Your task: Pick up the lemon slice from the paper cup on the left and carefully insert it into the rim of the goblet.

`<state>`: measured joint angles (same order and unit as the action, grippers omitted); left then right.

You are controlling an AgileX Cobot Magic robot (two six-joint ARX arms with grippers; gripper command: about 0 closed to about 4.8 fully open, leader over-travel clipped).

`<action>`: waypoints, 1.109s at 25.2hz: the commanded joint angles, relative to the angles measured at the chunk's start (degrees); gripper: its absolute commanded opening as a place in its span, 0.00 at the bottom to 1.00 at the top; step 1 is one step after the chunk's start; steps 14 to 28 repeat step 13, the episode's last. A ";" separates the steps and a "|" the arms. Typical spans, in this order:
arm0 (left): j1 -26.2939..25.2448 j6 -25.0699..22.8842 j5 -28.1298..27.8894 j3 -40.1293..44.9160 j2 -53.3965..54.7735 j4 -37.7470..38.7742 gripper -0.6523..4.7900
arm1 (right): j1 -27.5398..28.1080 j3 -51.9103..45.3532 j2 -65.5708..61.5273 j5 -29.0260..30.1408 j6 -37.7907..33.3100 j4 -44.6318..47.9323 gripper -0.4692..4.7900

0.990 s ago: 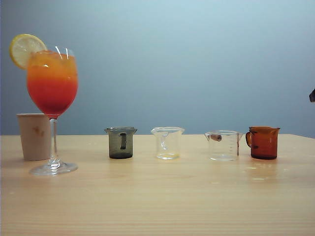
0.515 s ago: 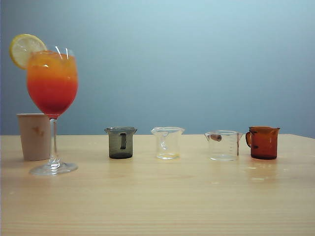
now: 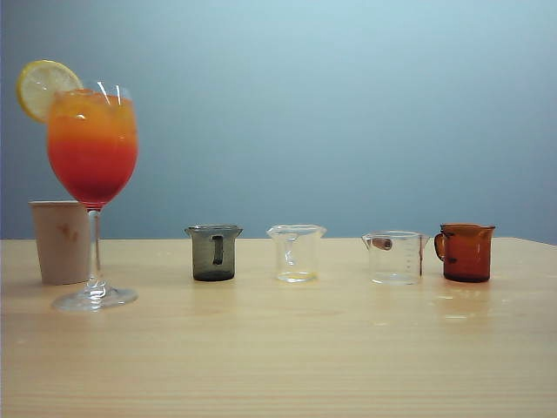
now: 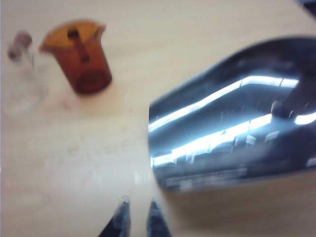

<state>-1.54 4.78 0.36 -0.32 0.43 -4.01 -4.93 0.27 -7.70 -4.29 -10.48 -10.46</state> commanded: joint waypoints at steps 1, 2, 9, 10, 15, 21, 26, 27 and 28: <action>-4.68 0.13 -0.20 -0.20 -0.35 -1.99 0.13 | 1.90 -0.22 5.07 0.15 -0.02 0.42 0.19; -5.33 0.15 -0.20 -0.20 -0.35 -1.79 0.13 | 2.60 -0.22 5.84 0.17 -0.02 0.42 0.19; -6.32 0.15 -0.15 -0.20 -0.33 -0.79 0.13 | 5.88 -0.22 7.63 -0.04 -0.02 1.03 0.19; -6.32 0.15 -0.17 -0.20 -0.35 -0.79 0.13 | 5.62 -0.22 7.63 -0.02 -0.02 1.03 0.19; -6.32 0.15 -0.15 -0.20 -0.33 -0.79 0.13 | 4.81 -0.22 7.63 0.15 -0.02 1.03 0.19; -6.32 0.15 -0.15 -0.20 -0.33 -0.79 0.13 | 4.81 -0.22 7.63 0.15 -0.02 1.03 0.19; -6.32 0.15 -0.15 -0.20 -0.33 -0.79 0.13 | 4.81 -0.22 7.63 0.15 -0.02 1.03 0.19; -6.32 0.15 -0.15 -0.20 -0.33 -0.79 0.13 | 4.81 -0.22 7.63 0.15 -0.02 1.03 0.19; -6.32 0.15 -0.15 -0.20 -0.33 -0.79 0.13 | 4.81 -0.22 7.63 0.15 -0.02 1.03 0.19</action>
